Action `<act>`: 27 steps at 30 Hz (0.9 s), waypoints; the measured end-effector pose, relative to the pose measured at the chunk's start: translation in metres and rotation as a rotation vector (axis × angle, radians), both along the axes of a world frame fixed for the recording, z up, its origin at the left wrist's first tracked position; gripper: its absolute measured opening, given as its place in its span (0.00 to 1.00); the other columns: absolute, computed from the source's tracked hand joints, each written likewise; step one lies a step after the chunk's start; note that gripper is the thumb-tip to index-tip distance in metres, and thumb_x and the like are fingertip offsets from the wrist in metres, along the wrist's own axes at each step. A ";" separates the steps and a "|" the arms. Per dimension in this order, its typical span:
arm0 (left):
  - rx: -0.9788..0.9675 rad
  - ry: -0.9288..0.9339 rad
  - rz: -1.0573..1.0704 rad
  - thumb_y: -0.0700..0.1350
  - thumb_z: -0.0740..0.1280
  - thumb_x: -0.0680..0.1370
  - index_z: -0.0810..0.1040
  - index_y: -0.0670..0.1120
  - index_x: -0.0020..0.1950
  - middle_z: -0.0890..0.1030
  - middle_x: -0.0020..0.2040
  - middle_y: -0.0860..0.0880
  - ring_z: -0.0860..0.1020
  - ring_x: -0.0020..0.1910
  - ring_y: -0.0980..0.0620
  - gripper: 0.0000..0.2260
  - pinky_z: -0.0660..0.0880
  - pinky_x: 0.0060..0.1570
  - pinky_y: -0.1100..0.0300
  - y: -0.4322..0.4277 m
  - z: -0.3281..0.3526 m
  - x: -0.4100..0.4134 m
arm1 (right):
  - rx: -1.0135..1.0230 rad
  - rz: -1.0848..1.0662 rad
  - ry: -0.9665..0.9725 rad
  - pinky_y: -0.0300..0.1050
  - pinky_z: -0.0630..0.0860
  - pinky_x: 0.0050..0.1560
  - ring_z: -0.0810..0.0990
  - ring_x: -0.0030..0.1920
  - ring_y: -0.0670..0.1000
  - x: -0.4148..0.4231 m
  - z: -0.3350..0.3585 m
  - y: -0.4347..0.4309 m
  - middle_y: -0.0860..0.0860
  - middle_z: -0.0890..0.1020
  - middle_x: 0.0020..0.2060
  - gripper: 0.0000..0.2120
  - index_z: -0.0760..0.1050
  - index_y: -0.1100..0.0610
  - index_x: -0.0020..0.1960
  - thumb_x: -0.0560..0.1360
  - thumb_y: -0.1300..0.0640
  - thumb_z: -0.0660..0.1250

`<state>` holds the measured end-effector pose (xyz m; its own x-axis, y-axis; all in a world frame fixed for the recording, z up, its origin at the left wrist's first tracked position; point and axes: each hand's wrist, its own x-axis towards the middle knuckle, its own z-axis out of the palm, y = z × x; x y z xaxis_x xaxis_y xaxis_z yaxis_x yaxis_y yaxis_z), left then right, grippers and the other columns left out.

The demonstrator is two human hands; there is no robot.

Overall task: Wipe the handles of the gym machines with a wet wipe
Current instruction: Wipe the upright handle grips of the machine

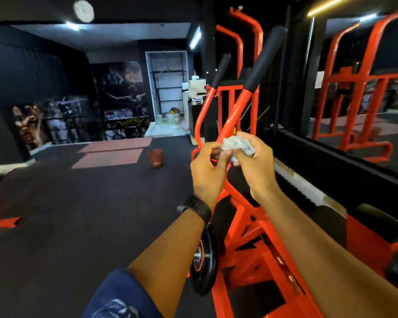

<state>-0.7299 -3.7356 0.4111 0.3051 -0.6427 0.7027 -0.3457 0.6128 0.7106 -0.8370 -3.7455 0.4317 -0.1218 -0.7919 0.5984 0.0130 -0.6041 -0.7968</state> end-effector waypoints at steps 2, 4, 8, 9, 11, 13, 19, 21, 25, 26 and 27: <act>-0.039 -0.006 0.017 0.42 0.73 0.78 0.79 0.47 0.50 0.81 0.42 0.56 0.79 0.41 0.62 0.04 0.77 0.46 0.63 -0.008 0.013 0.004 | -0.002 -0.020 -0.046 0.54 0.78 0.41 0.81 0.39 0.54 0.009 0.009 -0.010 0.57 0.82 0.38 0.03 0.80 0.58 0.44 0.74 0.64 0.70; -0.044 -0.047 0.024 0.41 0.73 0.77 0.78 0.48 0.48 0.80 0.40 0.56 0.77 0.39 0.63 0.04 0.77 0.44 0.63 -0.022 0.028 0.015 | -0.018 -0.109 -0.066 0.54 0.82 0.45 0.84 0.44 0.51 0.014 0.017 -0.020 0.52 0.84 0.42 0.05 0.81 0.56 0.47 0.72 0.63 0.71; -0.037 -0.121 -0.043 0.38 0.72 0.76 0.77 0.49 0.45 0.78 0.37 0.57 0.76 0.37 0.63 0.07 0.78 0.44 0.61 -0.049 0.048 0.026 | -0.028 -0.146 -0.109 0.45 0.81 0.47 0.85 0.46 0.46 0.018 0.035 -0.033 0.49 0.85 0.44 0.10 0.79 0.60 0.48 0.70 0.71 0.69; -0.052 -0.115 -0.067 0.38 0.73 0.76 0.78 0.50 0.45 0.79 0.38 0.57 0.76 0.37 0.63 0.08 0.77 0.43 0.63 -0.058 0.052 0.025 | -0.045 -0.177 -0.100 0.47 0.82 0.47 0.85 0.47 0.47 0.016 0.040 -0.038 0.48 0.85 0.45 0.12 0.78 0.57 0.47 0.70 0.71 0.69; -0.078 -0.093 -0.092 0.38 0.73 0.76 0.78 0.50 0.46 0.80 0.39 0.57 0.77 0.38 0.62 0.08 0.76 0.43 0.66 -0.072 0.057 0.022 | -0.057 -0.238 -0.054 0.52 0.83 0.46 0.84 0.49 0.50 0.011 0.047 -0.045 0.47 0.84 0.48 0.16 0.77 0.50 0.50 0.68 0.67 0.69; -0.112 -0.083 -0.131 0.39 0.73 0.76 0.78 0.49 0.47 0.80 0.40 0.57 0.77 0.39 0.61 0.07 0.76 0.43 0.64 -0.087 0.065 0.016 | -0.087 -0.267 -0.057 0.54 0.83 0.48 0.84 0.51 0.51 0.006 0.055 -0.056 0.49 0.84 0.49 0.18 0.78 0.49 0.53 0.67 0.64 0.69; -0.216 -0.099 -0.215 0.44 0.73 0.77 0.81 0.46 0.50 0.82 0.44 0.52 0.78 0.43 0.58 0.04 0.77 0.46 0.58 -0.131 0.088 -0.009 | -0.321 -0.674 0.098 0.36 0.75 0.52 0.79 0.51 0.40 -0.005 0.082 -0.080 0.47 0.82 0.47 0.08 0.83 0.55 0.48 0.71 0.65 0.70; -0.233 -0.105 -0.217 0.47 0.72 0.77 0.82 0.46 0.53 0.83 0.48 0.51 0.79 0.45 0.56 0.07 0.78 0.48 0.55 -0.147 0.095 -0.018 | -0.406 -0.781 0.119 0.32 0.72 0.51 0.78 0.50 0.42 -0.007 0.093 -0.090 0.49 0.81 0.46 0.07 0.81 0.58 0.46 0.71 0.66 0.70; -0.266 -0.061 -0.246 0.42 0.70 0.77 0.81 0.45 0.55 0.82 0.47 0.49 0.77 0.41 0.57 0.08 0.76 0.47 0.54 -0.157 0.096 -0.031 | -0.505 -0.862 0.216 0.33 0.71 0.50 0.75 0.48 0.41 -0.004 0.090 -0.100 0.51 0.79 0.46 0.06 0.78 0.59 0.46 0.72 0.65 0.72; -0.267 -0.059 -0.256 0.42 0.70 0.77 0.81 0.46 0.55 0.82 0.48 0.49 0.77 0.42 0.56 0.08 0.76 0.48 0.55 -0.158 0.094 -0.032 | -0.536 -0.888 0.266 0.35 0.71 0.51 0.75 0.49 0.40 -0.004 0.084 -0.099 0.47 0.78 0.46 0.06 0.78 0.58 0.47 0.72 0.64 0.73; -0.270 -0.054 -0.269 0.42 0.70 0.77 0.81 0.46 0.55 0.82 0.48 0.49 0.78 0.43 0.55 0.08 0.76 0.48 0.55 -0.157 0.092 -0.031 | -0.542 -0.918 0.308 0.35 0.71 0.51 0.74 0.49 0.38 -0.004 0.079 -0.098 0.43 0.77 0.45 0.05 0.78 0.56 0.47 0.73 0.62 0.72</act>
<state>-0.7613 -3.8926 0.5036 0.1085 -0.4846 0.8680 -0.1791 0.8493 0.4966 -0.8410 -3.8434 0.5103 -0.3147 -0.1016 0.9437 -0.7711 -0.5524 -0.3166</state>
